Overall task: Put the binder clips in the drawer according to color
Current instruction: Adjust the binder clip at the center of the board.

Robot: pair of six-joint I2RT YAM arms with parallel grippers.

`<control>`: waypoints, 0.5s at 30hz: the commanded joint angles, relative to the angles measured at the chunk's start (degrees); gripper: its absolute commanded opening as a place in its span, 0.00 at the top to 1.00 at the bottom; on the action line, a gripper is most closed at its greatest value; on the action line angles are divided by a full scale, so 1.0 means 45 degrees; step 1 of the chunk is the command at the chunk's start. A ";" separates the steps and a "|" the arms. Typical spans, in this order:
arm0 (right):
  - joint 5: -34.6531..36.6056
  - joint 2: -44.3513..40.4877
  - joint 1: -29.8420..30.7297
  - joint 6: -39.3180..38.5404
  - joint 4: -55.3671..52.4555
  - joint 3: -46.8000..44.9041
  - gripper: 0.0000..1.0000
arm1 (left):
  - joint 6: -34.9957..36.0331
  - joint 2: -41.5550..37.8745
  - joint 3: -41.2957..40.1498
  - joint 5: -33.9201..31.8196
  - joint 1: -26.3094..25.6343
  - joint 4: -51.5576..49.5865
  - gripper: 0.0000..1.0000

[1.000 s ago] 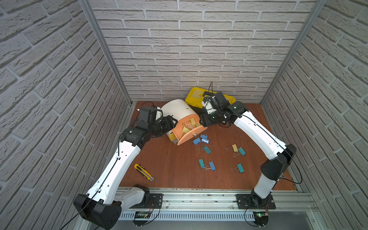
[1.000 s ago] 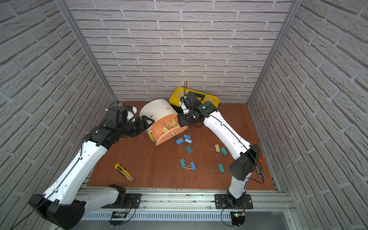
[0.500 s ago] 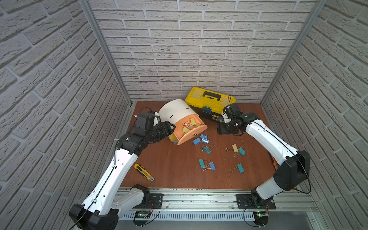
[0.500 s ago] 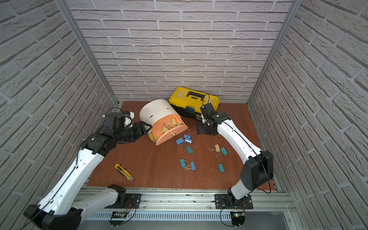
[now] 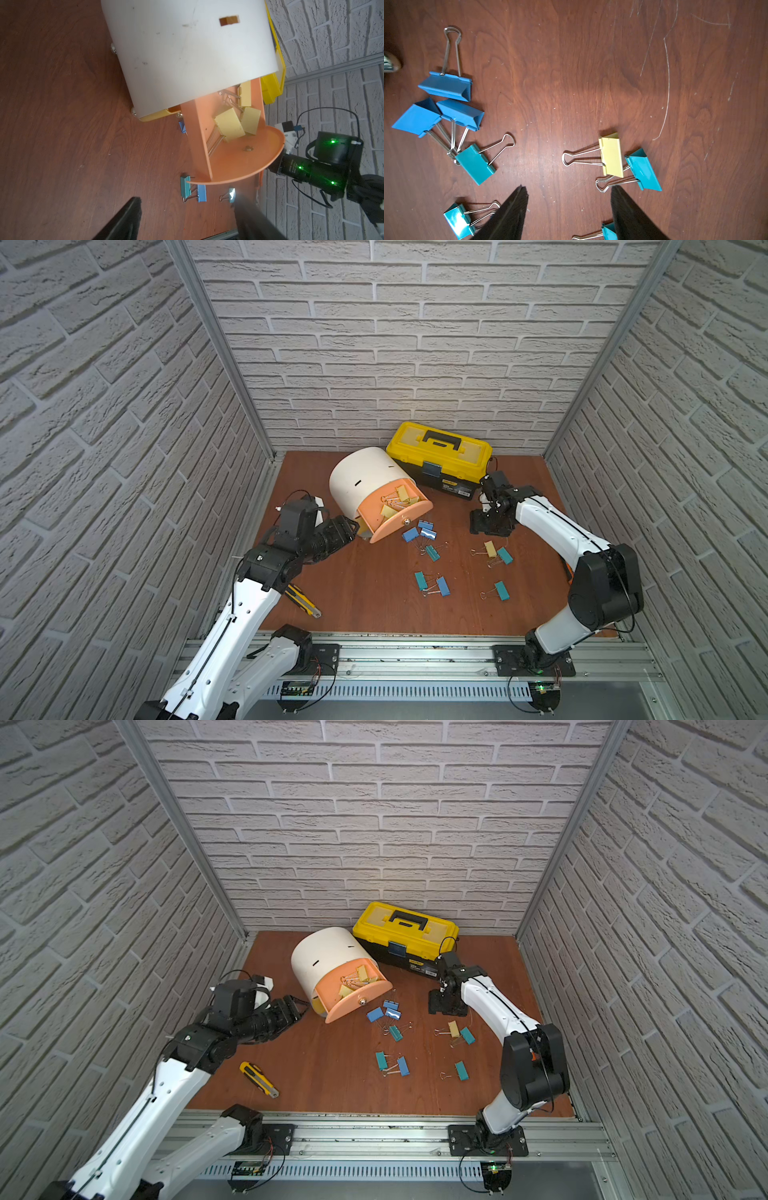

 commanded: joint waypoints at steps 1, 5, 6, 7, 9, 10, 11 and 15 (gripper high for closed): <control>0.0126 0.0251 -0.0372 -0.0273 0.0329 -0.0206 0.34 | -0.0321 -0.0315 -0.0574 -0.0140 0.0085 0.0266 0.25; 0.0053 0.0690 -0.0647 -0.0493 0.0310 -0.0322 0.35 | -0.0491 -0.0622 -0.1024 -0.0234 0.0094 0.0335 0.25; 0.0029 0.0785 -0.0682 -0.0533 0.0310 -0.0360 0.35 | -0.0537 -0.0700 -0.1119 -0.0285 0.0095 0.0358 0.25; 0.0029 0.0875 -0.0724 -0.0572 0.0328 -0.0399 0.35 | -0.0617 -0.0768 -0.1223 -0.0327 0.0082 0.0406 0.25; 0.0010 0.1071 -0.0780 -0.0630 0.0347 -0.0488 0.36 | -0.0713 -0.0881 -0.1377 -0.0406 0.0106 0.0496 0.25; -0.0010 0.1159 -0.0823 -0.0654 0.0377 -0.0545 0.36 | -0.0771 -0.0905 -0.1472 -0.0406 0.0114 0.0562 0.25; -0.0030 0.1251 -0.0856 -0.0689 0.0386 -0.0604 0.37 | -0.0811 -0.0941 -0.1546 -0.0410 0.0134 0.0616 0.25; -0.0049 0.1589 -0.1060 -0.0798 0.0446 -0.0771 0.39 | -0.0834 -0.0873 -0.1632 -0.0362 0.0155 0.0693 0.25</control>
